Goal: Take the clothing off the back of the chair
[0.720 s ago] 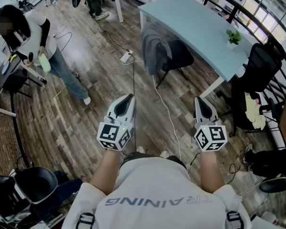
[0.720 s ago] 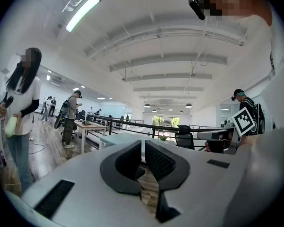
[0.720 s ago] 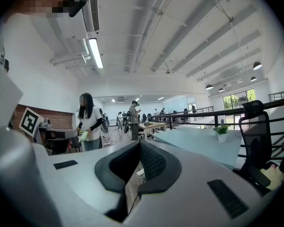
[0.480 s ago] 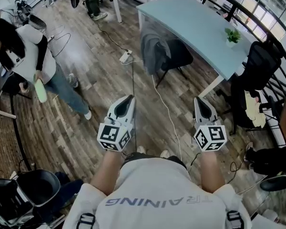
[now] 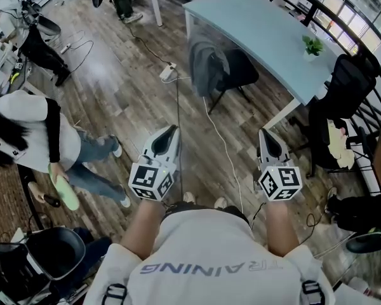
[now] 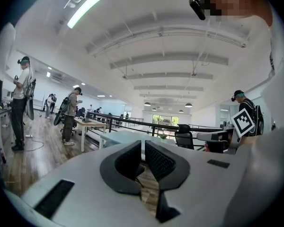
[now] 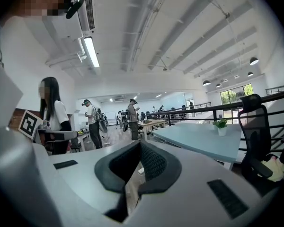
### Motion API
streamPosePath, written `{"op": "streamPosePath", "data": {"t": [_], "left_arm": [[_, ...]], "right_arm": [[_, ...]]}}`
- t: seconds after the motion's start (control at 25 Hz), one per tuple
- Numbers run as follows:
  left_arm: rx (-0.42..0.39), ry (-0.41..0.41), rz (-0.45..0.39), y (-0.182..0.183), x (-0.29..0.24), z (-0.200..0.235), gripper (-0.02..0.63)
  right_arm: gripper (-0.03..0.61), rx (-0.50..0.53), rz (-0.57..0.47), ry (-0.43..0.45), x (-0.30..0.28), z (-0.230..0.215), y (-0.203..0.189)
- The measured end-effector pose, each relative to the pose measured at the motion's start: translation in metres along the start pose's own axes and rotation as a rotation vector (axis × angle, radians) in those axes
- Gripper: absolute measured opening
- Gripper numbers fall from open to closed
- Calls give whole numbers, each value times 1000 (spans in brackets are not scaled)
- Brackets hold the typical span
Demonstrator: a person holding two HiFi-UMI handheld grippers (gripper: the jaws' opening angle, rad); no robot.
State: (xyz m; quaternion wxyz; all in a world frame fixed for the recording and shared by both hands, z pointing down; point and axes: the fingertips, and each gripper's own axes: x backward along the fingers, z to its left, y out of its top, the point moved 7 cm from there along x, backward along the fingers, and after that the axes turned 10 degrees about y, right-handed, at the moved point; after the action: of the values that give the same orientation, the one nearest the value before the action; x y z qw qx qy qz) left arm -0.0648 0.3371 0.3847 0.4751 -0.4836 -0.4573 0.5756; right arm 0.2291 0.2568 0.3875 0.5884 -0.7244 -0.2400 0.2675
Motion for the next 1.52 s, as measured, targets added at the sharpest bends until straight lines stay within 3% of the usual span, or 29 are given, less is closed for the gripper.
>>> {"op": "streamPosePath", "data": {"t": [0.52,0.76,1.0,1.52], "left_arm": [[9,3,-9,0,-8,63,52],[17,39,-2,2,-27,86,52],[23,112,11,3,-73,104,52],[11,205,3,28,-230,110,52]], "right_arm": [[20,16,-1,21,-54,40,0],[20,19,18,57,-90,34,3],[20,10,26,122,-150,-6,7],[20,-10,41,194,-273,-145,33]]}}
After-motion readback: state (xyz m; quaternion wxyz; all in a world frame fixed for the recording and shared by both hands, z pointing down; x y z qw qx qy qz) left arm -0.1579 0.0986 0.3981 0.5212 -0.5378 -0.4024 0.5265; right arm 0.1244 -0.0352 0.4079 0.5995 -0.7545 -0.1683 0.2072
